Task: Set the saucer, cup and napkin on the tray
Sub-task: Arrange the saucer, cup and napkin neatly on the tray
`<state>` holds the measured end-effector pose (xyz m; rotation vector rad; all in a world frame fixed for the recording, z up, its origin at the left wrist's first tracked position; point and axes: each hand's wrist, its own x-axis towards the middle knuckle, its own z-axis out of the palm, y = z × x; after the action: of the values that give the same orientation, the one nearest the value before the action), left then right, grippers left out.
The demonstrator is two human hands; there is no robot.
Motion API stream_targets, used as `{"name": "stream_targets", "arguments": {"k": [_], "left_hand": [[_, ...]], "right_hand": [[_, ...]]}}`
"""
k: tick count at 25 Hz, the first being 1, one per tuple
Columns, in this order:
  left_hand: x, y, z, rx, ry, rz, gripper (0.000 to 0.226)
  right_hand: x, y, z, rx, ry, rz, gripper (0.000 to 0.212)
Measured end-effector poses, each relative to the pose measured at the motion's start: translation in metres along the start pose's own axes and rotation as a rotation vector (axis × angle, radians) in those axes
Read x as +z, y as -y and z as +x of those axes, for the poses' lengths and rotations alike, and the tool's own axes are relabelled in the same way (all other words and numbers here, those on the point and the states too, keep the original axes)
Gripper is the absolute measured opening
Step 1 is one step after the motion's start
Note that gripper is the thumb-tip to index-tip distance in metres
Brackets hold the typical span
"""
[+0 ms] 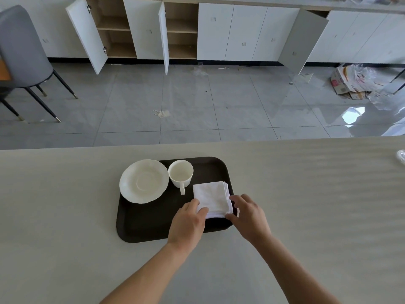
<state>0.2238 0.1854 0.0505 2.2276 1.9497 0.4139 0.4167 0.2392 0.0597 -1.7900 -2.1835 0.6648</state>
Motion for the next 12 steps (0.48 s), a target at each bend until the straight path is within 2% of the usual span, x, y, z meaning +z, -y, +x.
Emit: {"name": "stream_targets", "arguments": {"k": [3, 7, 12], "left_hand": [[0.002, 0.000, 0.005, 0.022, 0.011, 0.078, 0.015], [0.006, 0.000, 0.007, 0.081, 0.030, 0.138, 0.017], [0.006, -0.002, 0.009, 0.088, 0.047, 0.167, 0.025]], "right_hand": [[0.001, 0.000, 0.002, -0.152, 0.017, -0.124, 0.046], [0.001, 0.001, 0.007, -0.226, 0.068, -0.287, 0.032], [0.003, -0.003, 0.014, -0.275, 0.034, -0.301, 0.020]]}}
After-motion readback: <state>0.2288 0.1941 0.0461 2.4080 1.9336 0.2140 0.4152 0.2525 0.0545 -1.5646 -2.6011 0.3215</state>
